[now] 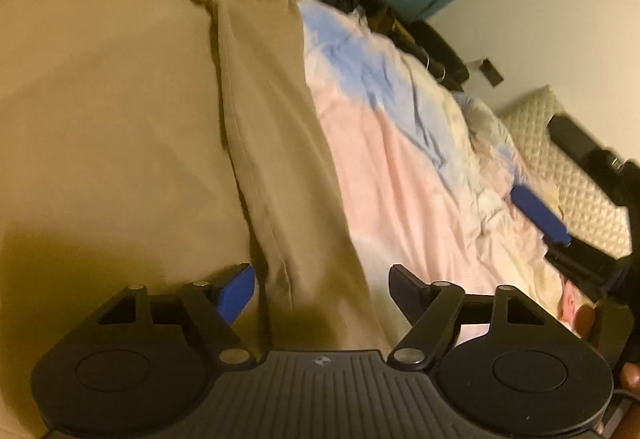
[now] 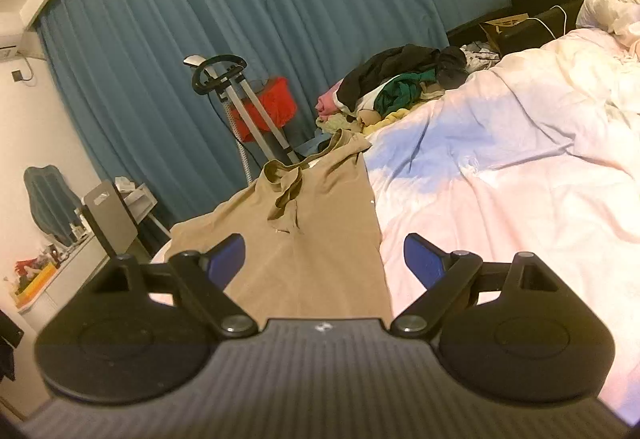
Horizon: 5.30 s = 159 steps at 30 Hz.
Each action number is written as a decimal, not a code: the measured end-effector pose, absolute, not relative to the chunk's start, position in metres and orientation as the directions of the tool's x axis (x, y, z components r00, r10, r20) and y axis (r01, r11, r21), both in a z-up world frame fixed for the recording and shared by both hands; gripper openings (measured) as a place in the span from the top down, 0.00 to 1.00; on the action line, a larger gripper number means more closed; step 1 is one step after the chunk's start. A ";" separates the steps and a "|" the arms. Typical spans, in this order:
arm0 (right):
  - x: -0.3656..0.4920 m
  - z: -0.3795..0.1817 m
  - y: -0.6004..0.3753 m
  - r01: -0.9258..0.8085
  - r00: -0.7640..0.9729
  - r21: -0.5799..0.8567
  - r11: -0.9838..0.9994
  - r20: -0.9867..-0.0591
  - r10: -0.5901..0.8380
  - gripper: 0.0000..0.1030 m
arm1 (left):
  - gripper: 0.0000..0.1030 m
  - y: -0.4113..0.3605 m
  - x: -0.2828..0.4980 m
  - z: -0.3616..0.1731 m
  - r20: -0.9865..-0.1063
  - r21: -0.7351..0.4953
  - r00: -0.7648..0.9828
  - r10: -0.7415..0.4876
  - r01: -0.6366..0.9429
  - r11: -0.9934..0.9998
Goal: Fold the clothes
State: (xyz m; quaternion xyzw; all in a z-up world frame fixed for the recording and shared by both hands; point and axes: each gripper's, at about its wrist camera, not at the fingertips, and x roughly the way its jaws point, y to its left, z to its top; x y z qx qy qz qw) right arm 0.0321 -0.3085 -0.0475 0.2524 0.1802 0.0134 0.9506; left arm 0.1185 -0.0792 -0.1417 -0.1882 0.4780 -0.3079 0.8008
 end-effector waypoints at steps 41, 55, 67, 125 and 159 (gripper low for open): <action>0.034 -0.056 -0.324 0.102 0.915 0.544 0.833 -0.380 0.136 0.15 | 0.85 -0.086 0.116 -0.180 -0.635 -0.735 0.174 -0.753 0.165 0.658; 0.036 -0.058 -0.328 0.116 0.906 0.541 0.833 -0.401 0.135 0.15 | 0.96 -0.033 0.106 -0.129 -0.689 -0.671 0.225 -0.688 0.158 0.724; 0.036 -0.059 -0.317 0.142 0.911 0.450 0.881 -0.409 0.062 0.15 | 0.55 -0.039 0.149 -0.118 -0.823 -0.460 0.308 -0.478 0.131 0.878; 0.145 -0.139 -0.313 0.257 0.882 0.373 0.892 -0.467 -0.060 0.15 | 0.09 -0.057 0.405 -0.135 -0.604 0.074 0.790 0.109 -0.080 0.994; 0.072 -0.074 -0.250 0.005 0.921 0.169 0.986 -0.384 0.061 0.15 | 0.00 -0.008 0.044 -0.010 -0.414 -0.116 0.877 -0.243 0.214 0.970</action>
